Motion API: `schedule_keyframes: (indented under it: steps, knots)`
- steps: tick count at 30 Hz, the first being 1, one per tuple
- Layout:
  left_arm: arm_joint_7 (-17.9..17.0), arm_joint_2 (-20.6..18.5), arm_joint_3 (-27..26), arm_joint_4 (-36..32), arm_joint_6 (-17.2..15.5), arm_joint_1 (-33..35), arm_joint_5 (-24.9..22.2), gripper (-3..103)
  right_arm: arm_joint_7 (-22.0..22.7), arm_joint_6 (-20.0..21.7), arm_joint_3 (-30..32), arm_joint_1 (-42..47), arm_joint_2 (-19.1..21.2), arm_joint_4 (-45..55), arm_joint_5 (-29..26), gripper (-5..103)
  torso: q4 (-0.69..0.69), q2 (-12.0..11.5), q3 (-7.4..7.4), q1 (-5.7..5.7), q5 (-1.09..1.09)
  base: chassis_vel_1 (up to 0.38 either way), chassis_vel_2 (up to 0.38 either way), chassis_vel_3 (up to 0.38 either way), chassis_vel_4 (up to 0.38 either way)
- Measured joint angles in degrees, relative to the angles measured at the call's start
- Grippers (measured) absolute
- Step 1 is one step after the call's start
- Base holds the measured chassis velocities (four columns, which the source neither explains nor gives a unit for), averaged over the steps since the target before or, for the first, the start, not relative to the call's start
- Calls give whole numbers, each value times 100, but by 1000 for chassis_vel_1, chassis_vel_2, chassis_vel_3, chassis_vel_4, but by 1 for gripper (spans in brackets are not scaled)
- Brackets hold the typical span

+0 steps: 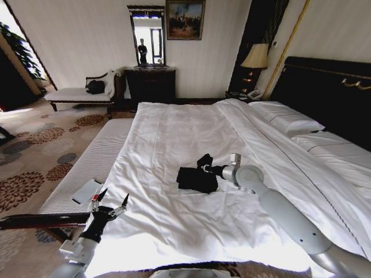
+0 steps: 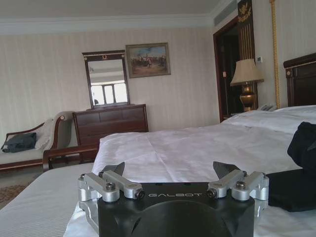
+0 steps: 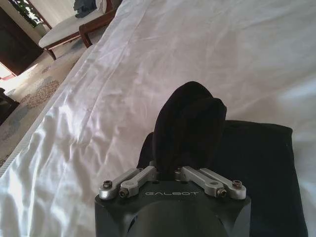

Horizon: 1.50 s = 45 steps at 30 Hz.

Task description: Fold the clothes on the bed.

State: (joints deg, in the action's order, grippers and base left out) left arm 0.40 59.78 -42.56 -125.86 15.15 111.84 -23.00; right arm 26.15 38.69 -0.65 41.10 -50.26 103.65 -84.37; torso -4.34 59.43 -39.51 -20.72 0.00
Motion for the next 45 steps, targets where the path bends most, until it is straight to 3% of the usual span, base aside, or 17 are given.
schedule_keyframes:
  steps: [9,27,30,34,36,40,41,45]
  knots:
    - [0,0,0,0,0,0,0,100,-494,-148,-407,-138,-307,-969,816,5,0,0,0,0,0,0,0,0,0]
    - [0,0,0,0,0,0,0,100,-482,-276,-470,-284,-290,-727,902,3,1,0,0,0,0,0,0,0,0]
    - [0,0,0,0,0,0,0,100,-671,-484,-576,-332,-459,-738,1327,19,0,0,1,0,1,0,0,0,0]
    - [0,0,0,0,0,-1,0,100,-683,-640,-632,-510,-600,-725,1393,29,3,0,1,0,0,0,0,0,0]
    - [0,0,0,0,0,-1,0,100,-692,-675,-678,-564,-608,-669,1430,35,2,0,0,0,0,0,0,0,0]
    - [0,0,0,0,0,-1,0,100,-784,-673,-768,-509,-536,-313,1626,56,1,0,1,0,0,0,0,0,0]
    - [0,0,0,0,0,-1,0,100,-784,-673,-768,-509,-536,-313,1626,56,1,0,1,0,0,0,0,0,0]
    - [0,0,0,0,0,-1,0,100,-863,-669,-519,-188,-461,-42,1682,73,1,0,1,0,0,0,0,0,0]
